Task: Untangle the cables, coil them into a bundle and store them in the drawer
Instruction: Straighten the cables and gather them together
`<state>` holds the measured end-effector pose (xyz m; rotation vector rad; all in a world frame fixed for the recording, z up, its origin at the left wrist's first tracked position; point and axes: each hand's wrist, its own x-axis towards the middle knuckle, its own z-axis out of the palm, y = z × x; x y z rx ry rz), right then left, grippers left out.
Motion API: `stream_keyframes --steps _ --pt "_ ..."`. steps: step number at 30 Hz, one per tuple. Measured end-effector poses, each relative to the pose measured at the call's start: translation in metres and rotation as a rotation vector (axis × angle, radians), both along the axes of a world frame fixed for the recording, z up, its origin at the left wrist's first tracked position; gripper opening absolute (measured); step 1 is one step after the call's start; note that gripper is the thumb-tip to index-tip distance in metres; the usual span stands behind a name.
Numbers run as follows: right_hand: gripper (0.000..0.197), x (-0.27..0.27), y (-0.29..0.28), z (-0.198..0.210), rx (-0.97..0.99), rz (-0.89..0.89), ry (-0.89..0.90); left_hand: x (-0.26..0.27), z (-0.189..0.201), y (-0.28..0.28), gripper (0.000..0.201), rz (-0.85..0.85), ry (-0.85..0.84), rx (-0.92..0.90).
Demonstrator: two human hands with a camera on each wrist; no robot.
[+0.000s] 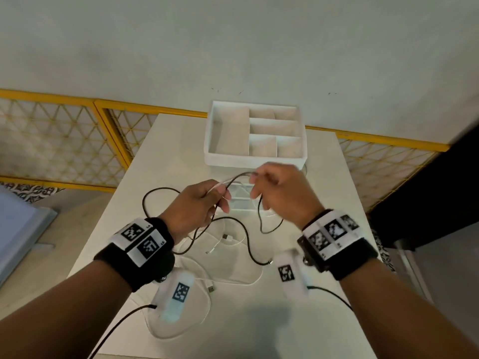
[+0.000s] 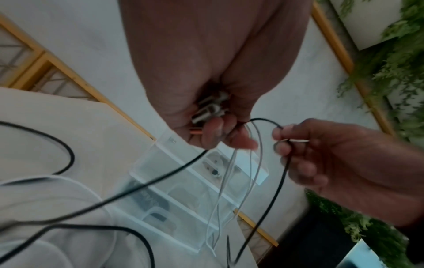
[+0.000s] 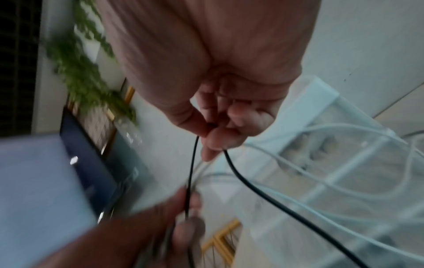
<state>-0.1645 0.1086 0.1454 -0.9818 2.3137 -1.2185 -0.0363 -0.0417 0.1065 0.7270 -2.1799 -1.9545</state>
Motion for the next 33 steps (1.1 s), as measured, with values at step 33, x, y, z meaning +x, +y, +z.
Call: stream_keyframes --steps 33 --pt "0.047 -0.079 0.079 -0.094 0.687 -0.312 -0.024 0.021 0.011 -0.008 0.036 0.03 -0.111 -0.042"
